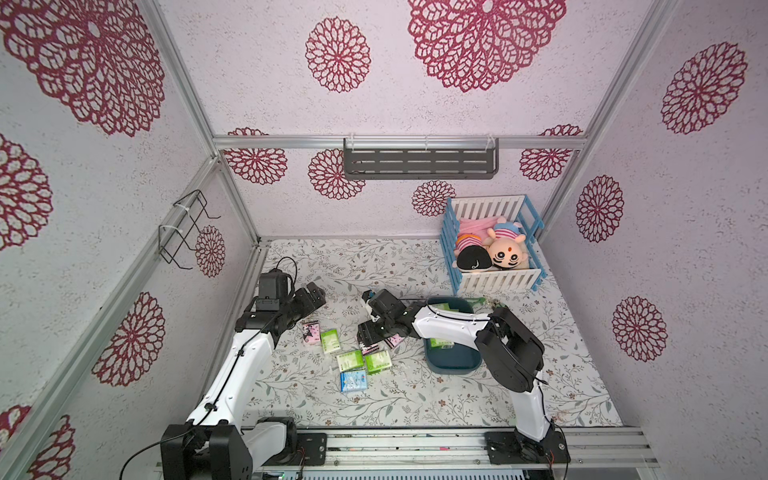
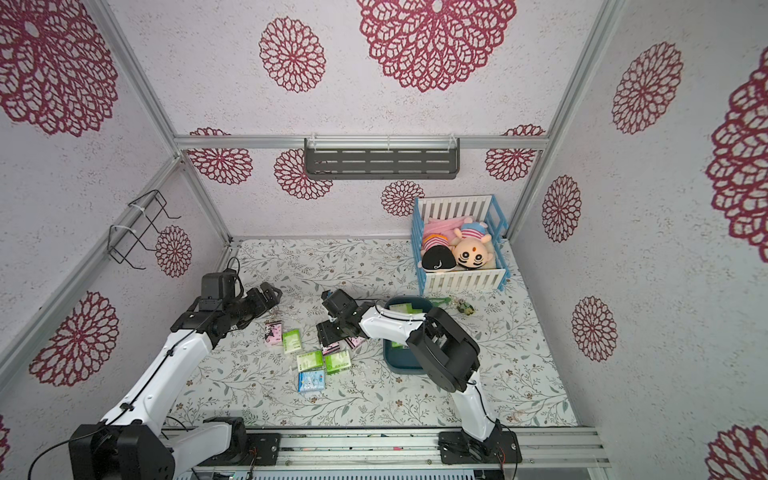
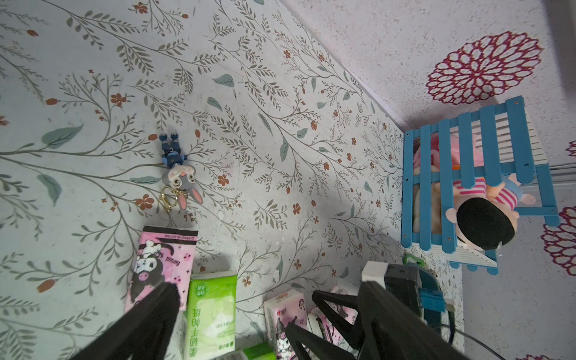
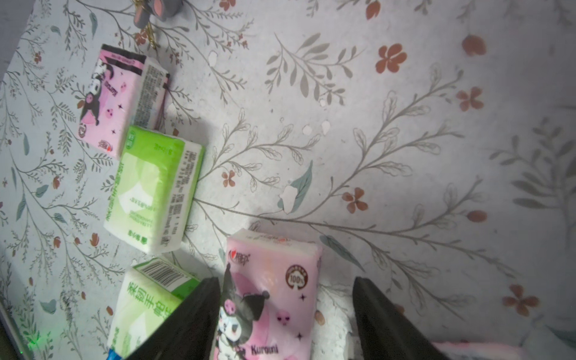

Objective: Put the pocket tissues into the storage box
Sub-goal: Pick up the pocket tissues from the center of the board.

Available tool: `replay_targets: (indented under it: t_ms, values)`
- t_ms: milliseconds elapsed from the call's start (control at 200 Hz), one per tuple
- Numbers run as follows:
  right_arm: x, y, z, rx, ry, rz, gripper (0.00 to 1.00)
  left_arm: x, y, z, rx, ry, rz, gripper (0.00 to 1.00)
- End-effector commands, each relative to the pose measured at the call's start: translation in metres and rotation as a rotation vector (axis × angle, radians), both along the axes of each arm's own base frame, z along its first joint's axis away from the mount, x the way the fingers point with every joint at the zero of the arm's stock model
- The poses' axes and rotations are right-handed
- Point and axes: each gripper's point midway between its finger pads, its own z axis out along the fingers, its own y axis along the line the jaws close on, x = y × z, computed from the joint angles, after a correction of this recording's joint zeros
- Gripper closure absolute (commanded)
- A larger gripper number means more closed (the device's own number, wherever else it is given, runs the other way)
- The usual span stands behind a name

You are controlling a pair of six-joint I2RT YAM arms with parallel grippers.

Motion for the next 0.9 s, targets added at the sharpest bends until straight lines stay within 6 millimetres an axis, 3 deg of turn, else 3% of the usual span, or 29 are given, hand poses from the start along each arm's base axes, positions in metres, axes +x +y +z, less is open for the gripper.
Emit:
replay_targets:
  t_ms: [0, 230, 420, 560, 620, 686, 896]
  values:
    - [-0.001, 0.004, 0.006, 0.01, -0.015, 0.01, 0.3, -0.001, -0.007, 0.008, -0.003, -0.023, -0.014, 0.03]
    - [-0.001, 0.006, -0.006, -0.007, 0.01, 0.015, 0.54, -0.003, -0.012, 0.016, 0.005, -0.048, -0.016, 0.03]
    - [-0.002, 0.013, -0.011, -0.005, 0.032, 0.034, 0.6, -0.004, -0.011, 0.019, 0.021, -0.049, -0.017, 0.03]
    - [0.001, 0.017, -0.016, -0.012, 0.039, 0.047, 0.98, -0.005, -0.013, 0.021, 0.014, -0.045, -0.028, 0.03]
    - [0.002, 0.02, -0.014, -0.01, 0.04, 0.053, 1.0, -0.006, -0.013, 0.022, 0.013, -0.041, -0.025, 0.03]
    - [0.007, 0.024, 0.001, 0.016, 0.016, 0.036, 1.0, -0.012, -0.014, 0.024, 0.016, -0.027, -0.019, 0.03]
    - [0.031, 0.034, 0.079, 0.174, -0.104, -0.051, 1.0, -0.021, -0.023, 0.028, 0.071, -0.053, -0.041, 0.03]
